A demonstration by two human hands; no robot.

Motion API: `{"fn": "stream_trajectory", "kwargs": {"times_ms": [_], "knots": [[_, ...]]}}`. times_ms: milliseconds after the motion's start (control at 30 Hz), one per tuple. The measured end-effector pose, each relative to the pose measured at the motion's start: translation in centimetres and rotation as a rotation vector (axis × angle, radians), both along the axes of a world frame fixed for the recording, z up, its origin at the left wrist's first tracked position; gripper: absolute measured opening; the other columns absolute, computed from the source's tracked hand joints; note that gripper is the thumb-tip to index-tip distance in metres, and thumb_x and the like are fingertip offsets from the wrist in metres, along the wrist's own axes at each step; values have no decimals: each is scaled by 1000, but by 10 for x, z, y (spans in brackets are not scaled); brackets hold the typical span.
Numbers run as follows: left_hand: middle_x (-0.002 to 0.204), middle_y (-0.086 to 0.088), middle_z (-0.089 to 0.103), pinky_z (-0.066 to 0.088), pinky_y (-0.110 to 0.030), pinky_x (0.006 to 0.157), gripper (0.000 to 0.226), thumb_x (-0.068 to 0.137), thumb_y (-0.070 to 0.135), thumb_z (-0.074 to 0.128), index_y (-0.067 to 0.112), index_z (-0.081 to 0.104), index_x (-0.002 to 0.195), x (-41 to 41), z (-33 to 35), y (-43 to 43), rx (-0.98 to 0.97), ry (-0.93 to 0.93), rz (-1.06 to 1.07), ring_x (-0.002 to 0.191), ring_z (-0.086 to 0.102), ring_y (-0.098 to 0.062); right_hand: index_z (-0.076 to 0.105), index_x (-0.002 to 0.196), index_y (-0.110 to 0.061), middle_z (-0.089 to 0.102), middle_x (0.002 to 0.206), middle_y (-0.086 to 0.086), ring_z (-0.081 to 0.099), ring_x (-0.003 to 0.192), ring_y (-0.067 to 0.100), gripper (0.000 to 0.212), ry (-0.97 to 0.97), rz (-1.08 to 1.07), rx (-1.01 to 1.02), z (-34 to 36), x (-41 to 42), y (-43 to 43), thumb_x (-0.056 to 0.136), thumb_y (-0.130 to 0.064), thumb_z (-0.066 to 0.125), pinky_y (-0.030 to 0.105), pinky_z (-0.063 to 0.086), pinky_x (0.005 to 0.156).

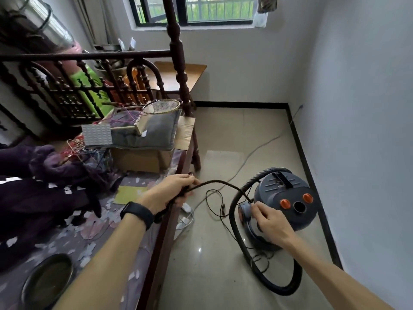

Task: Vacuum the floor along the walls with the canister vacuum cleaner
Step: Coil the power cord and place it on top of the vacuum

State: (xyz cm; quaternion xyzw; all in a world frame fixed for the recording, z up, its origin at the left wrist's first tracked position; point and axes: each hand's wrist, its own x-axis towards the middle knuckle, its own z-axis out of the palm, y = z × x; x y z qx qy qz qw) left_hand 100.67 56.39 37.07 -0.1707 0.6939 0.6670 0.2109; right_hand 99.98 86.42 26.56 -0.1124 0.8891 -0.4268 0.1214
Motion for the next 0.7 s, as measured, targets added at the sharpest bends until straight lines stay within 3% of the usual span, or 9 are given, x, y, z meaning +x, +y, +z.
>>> {"fn": "stream_trajectory", "kwargs": {"times_ms": [67, 167, 267, 367, 467, 600, 700], "knots": [[63, -4, 41, 19, -20, 37, 31, 108, 23, 37, 2, 59, 102, 0, -4, 10, 29, -27, -12, 40, 29, -10, 57, 76, -29, 62, 64, -7, 58, 62, 10, 35, 108, 34, 61, 16, -11, -12, 106, -45, 49, 31, 43, 61], [70, -6, 51, 15, -27, 43, 28, 107, 27, 39, 5, 55, 99, 1, -17, 19, 139, -4, 9, 41, 36, -12, 57, 77, -21, 63, 65, -3, 61, 66, 18, 39, 174, -102, 82, 33, -32, -14, 106, -46, 47, 38, 42, 63], [89, -6, 63, 17, -26, 45, 31, 106, 34, 41, 12, 63, 107, 1, -29, 27, 48, 38, 21, 43, 34, -11, 57, 76, -18, 62, 63, 0, 61, 64, 20, 43, 200, -112, 45, 44, -43, -6, 106, -46, 47, 41, 45, 65], [110, -8, 70, 26, -21, 43, 32, 106, 36, 41, 19, 64, 118, 3, -30, 44, 3, 0, -82, 46, 37, -9, 59, 76, -27, 62, 62, -5, 59, 62, 13, 37, 227, -29, 85, 50, -41, -7, 105, -47, 49, 34, 45, 61], [105, -5, 73, 29, -22, 44, 32, 106, 37, 40, 20, 63, 120, 6, -32, 73, 17, 10, -165, 47, 41, -11, 60, 77, -28, 60, 59, -3, 56, 56, 12, 36, 219, -45, 10, 57, -43, -11, 106, -46, 49, 32, 44, 58], [84, -4, 62, 35, -25, 48, 31, 107, 30, 38, 12, 63, 108, -9, -26, 92, 191, 152, 164, 54, 48, -14, 61, 74, -38, 62, 64, -6, 56, 60, 8, 33, 118, 135, 69, 63, -41, -1, 105, -45, 52, 28, 45, 62], [95, -2, 71, 49, -30, 72, 32, 108, 23, 37, 13, 64, 94, -22, -21, 94, 70, 247, 199, 81, 64, -18, 67, 79, -26, 58, 63, -12, 50, 60, 4, 35, -8, 297, -6, 72, -37, 5, 105, -45, 53, 21, 41, 63]]}}
